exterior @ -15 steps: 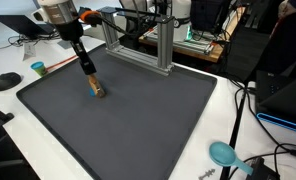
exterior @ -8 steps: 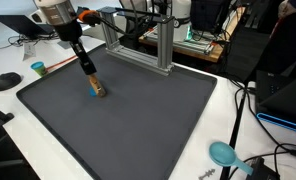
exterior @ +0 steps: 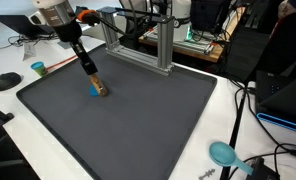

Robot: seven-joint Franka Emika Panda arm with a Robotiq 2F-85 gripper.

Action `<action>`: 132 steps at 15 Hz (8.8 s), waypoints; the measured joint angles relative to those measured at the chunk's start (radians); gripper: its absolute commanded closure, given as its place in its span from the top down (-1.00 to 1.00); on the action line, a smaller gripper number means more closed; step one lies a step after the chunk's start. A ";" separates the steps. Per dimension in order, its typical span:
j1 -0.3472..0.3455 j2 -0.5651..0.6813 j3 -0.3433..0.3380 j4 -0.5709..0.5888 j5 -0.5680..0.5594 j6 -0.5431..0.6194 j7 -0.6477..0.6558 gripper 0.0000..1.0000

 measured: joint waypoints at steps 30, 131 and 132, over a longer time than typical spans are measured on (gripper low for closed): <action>0.002 -0.121 -0.023 -0.205 -0.002 0.210 0.037 -0.56; 0.002 0.014 0.000 0.021 -0.028 -0.007 -0.064 -0.56; 0.002 0.015 -0.001 0.021 -0.028 0.001 -0.062 -0.56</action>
